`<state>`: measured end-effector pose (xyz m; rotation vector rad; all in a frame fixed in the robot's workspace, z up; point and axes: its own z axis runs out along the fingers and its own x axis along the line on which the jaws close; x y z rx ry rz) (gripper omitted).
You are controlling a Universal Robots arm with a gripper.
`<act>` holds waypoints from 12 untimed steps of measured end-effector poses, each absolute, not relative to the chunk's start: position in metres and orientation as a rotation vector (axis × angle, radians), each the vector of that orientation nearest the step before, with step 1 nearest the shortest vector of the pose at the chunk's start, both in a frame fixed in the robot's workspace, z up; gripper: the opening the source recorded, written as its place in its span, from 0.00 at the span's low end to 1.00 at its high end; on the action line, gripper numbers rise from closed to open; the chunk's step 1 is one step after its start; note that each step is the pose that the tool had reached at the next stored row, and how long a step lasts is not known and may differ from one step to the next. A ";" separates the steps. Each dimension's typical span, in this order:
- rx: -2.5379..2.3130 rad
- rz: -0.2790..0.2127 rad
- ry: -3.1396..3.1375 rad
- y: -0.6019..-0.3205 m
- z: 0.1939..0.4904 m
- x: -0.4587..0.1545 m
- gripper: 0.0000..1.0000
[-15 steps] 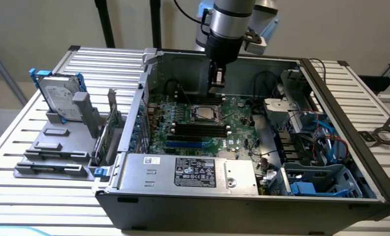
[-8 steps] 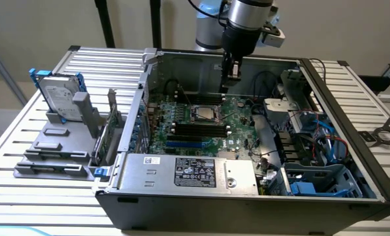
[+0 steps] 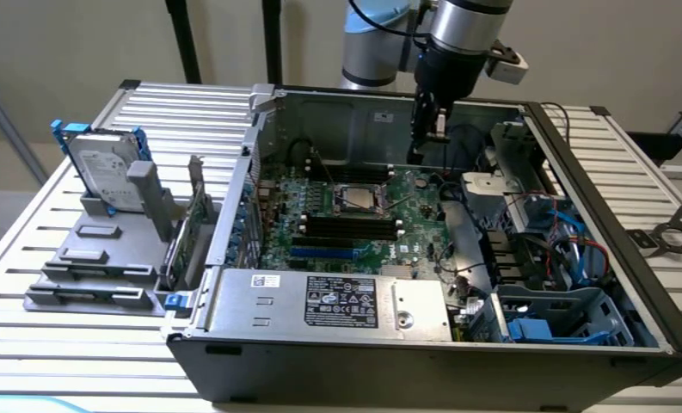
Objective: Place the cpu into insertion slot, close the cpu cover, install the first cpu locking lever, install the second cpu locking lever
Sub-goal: 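Close the cpu cover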
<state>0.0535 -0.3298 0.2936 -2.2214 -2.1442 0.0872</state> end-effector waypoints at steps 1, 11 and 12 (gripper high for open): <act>-2.220 0.087 -2.145 -0.330 0.293 0.056 0.11; -2.205 0.083 -2.167 -0.327 0.280 0.069 0.11; -2.203 0.082 -2.169 -0.327 0.279 0.070 0.11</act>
